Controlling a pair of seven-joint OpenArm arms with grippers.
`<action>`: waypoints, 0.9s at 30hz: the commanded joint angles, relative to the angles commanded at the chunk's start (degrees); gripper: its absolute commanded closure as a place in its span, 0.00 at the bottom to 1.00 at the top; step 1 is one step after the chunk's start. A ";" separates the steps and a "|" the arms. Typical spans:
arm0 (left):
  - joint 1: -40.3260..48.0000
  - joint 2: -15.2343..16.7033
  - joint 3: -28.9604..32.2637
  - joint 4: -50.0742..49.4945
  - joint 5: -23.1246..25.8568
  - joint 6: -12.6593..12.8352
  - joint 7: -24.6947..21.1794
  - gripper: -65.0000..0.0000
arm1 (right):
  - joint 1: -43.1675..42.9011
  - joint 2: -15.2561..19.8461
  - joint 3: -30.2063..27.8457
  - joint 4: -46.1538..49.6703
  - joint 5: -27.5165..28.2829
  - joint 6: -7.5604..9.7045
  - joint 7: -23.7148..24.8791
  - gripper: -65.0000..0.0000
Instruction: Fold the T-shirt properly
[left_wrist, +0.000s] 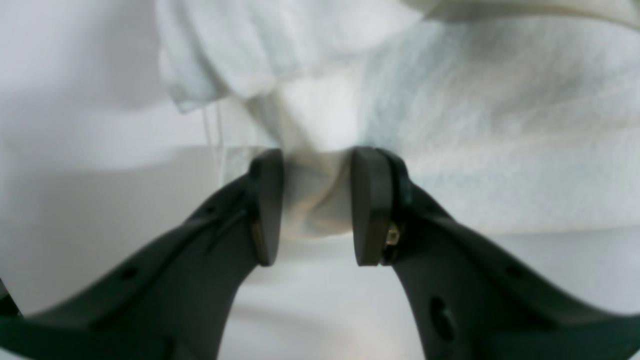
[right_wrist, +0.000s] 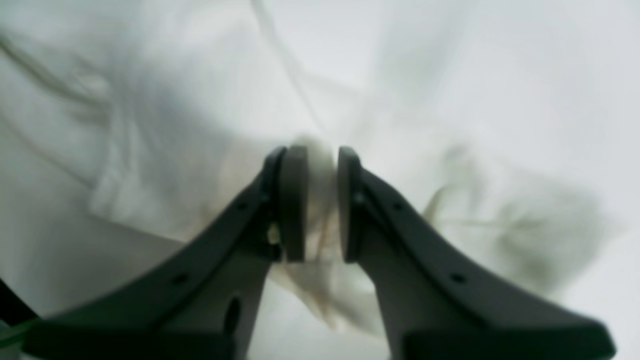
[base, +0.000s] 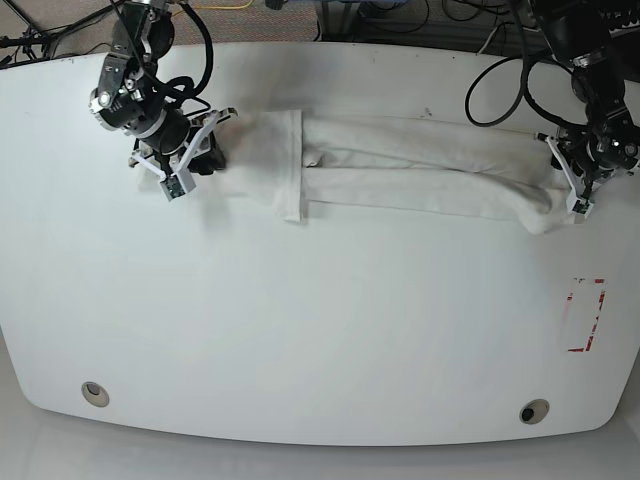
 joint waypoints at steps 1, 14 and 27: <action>-0.09 0.00 0.00 0.00 0.00 0.00 0.00 0.68 | 0.00 0.00 0.00 -0.62 -0.35 0.00 0.70 0.83; -2.02 0.00 -0.79 0.09 -0.44 0.00 0.09 0.63 | 1.23 0.53 0.35 -4.92 -2.37 0.00 5.45 0.83; -1.67 -1.67 -7.56 10.29 -18.64 0.00 5.36 0.29 | 1.67 0.53 0.18 -5.01 -2.37 0.00 5.45 0.83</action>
